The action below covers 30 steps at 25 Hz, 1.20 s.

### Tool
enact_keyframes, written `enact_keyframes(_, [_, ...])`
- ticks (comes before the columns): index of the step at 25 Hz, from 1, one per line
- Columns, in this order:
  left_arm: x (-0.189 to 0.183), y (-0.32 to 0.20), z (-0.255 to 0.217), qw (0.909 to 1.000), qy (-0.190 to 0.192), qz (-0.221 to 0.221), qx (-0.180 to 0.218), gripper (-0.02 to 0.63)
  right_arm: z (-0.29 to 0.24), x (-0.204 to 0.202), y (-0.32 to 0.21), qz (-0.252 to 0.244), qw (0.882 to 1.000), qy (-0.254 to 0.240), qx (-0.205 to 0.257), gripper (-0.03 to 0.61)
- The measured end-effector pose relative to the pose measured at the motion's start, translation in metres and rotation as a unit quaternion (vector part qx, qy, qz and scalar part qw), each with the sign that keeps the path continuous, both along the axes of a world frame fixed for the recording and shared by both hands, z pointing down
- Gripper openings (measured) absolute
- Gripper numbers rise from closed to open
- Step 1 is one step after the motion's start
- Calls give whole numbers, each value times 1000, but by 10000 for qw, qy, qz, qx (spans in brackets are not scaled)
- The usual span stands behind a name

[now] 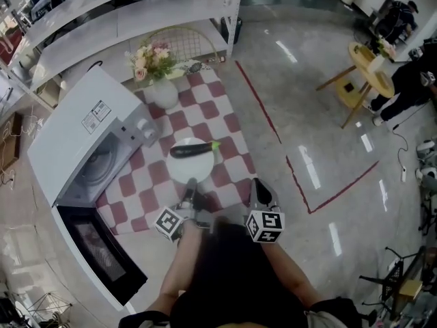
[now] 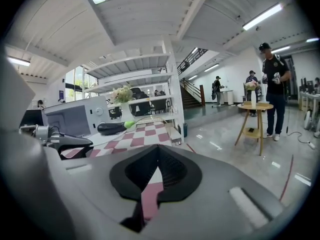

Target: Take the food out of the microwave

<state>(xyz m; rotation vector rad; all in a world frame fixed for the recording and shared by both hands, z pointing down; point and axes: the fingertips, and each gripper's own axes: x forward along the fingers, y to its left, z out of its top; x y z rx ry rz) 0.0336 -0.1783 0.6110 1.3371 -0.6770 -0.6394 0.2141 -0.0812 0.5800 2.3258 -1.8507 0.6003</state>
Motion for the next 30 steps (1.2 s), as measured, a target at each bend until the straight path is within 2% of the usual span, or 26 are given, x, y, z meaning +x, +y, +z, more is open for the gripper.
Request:
enact_keyframes(6, [12,14,2,9998,67,123,-119,23,-6,19,12,360,9989,302,41,-2])
enact_keyframes(10, [19,18,-4,9998,80,163,-35,23,-6,25,16,411,9985,366,26,-2])
enact_keyframes(23, [35,20,-6,9999,105,85,-28,23,-5,34,18,250,9987,434,41,-2])
enact_keyframes(30, [41,20,8,9999,-13,67,-88,23,-7,37,15,93,9987,495,108,-2])
